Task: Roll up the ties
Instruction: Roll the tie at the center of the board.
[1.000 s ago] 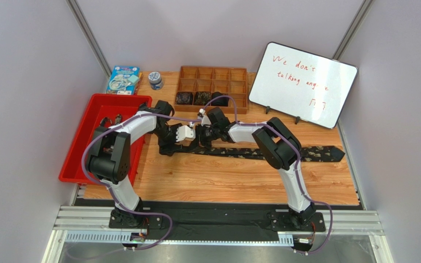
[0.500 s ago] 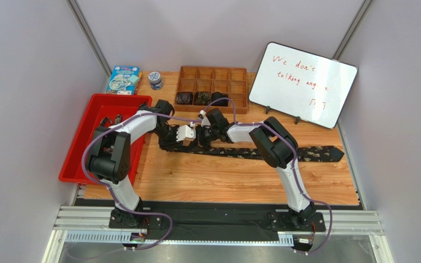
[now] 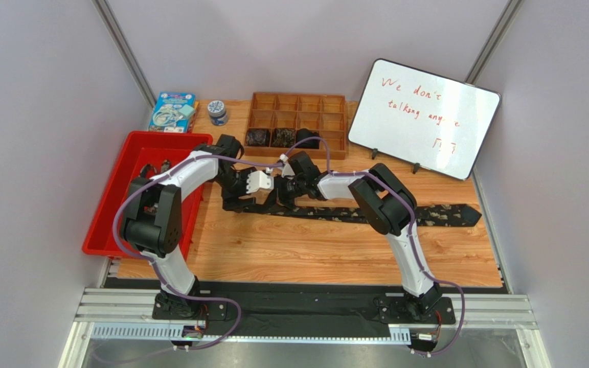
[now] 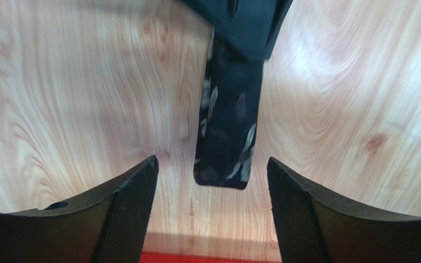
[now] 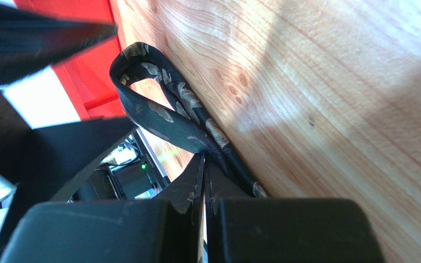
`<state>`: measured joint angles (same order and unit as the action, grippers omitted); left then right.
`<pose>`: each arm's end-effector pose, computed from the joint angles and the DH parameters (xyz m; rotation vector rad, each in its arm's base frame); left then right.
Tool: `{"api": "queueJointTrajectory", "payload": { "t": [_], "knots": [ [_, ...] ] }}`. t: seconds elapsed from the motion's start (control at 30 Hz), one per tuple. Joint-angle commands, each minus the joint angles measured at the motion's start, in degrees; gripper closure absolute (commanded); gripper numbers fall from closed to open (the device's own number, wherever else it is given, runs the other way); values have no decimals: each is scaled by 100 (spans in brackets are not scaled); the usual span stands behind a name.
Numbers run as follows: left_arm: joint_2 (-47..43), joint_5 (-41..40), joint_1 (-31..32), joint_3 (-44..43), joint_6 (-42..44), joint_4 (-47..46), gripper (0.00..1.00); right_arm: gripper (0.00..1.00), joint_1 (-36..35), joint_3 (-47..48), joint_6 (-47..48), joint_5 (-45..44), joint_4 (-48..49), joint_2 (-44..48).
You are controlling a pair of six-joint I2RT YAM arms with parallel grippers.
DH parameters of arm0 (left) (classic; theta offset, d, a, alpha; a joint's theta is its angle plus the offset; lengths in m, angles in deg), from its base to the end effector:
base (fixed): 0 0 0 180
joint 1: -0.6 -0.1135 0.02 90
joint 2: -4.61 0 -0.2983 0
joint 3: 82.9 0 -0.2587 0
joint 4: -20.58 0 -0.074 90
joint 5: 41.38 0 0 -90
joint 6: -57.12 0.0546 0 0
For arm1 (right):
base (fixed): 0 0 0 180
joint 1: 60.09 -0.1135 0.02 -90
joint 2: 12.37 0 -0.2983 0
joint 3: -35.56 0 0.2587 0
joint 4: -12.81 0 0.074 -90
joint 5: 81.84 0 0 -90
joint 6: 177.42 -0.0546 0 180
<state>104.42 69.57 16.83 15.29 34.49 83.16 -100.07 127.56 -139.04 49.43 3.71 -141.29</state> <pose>0.3184 -0.1130 0.2042 1.9075 2.0691 -0.3692 0.3555 0.3451 0.1074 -0.1351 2.7367 1.4954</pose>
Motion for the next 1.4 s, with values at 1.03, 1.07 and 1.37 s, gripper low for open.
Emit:
{"api": "queueJointTrajectory", "payload": {
  "t": [1.03,1.07,1.37],
  "knots": [
    [556,788,987,-920,-611,427,62,96,43,8,178,2,-414,148],
    [662,762,979,-938,-638,427,62,94,78,-27,178,47,-562,296],
    [812,726,979,-824,-638,251,63,78,377,-599,231,434,-836,1185]
  ]
}}
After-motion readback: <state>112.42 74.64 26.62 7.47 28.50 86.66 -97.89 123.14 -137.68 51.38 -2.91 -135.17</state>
